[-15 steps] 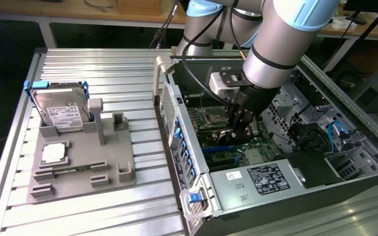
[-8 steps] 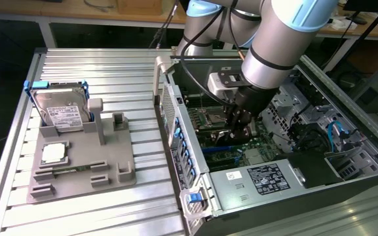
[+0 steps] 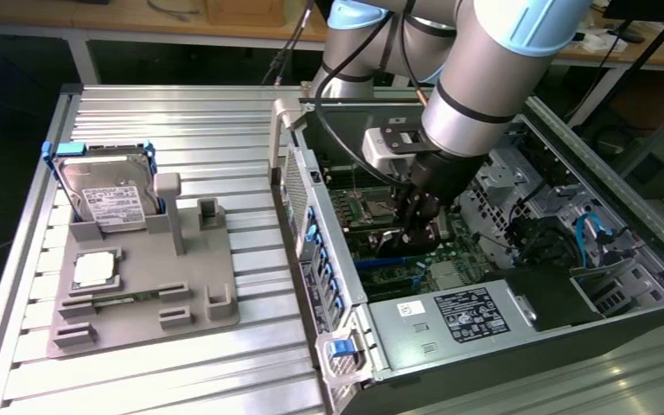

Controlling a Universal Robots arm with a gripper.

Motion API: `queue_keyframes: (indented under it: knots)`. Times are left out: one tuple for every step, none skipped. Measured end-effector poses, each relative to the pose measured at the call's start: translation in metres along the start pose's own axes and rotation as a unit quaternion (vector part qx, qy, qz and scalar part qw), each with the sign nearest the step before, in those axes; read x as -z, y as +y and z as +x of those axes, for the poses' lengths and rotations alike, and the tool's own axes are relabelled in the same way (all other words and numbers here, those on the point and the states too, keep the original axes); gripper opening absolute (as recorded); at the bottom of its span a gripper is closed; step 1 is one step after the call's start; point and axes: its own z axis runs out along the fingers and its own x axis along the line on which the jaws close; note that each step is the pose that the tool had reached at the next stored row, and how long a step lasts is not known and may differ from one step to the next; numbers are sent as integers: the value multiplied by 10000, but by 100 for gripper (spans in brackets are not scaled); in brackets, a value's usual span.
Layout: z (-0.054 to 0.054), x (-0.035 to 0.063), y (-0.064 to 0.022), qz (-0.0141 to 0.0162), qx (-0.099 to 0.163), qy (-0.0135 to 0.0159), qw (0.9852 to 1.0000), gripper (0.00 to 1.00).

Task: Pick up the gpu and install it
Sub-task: 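Insert the gpu into the slot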

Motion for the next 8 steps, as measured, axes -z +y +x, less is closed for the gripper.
queue_keyframes:
  knots:
    - [-1,0,0,1,1,0,10000,27]
    - [-2,-1,1,2,6,-1,10000,27]
    - [-3,0,0,3,16,0,10000,27]
    - [-4,0,0,4,30,0,10000,27]
    - [-5,0,0,5,46,0,10000,27]
    - [-5,-1,1,5,61,0,10000,27]
    - [-6,-1,0,6,85,-1,10000,27]
    - [-6,-2,0,7,101,-1,9999,27]
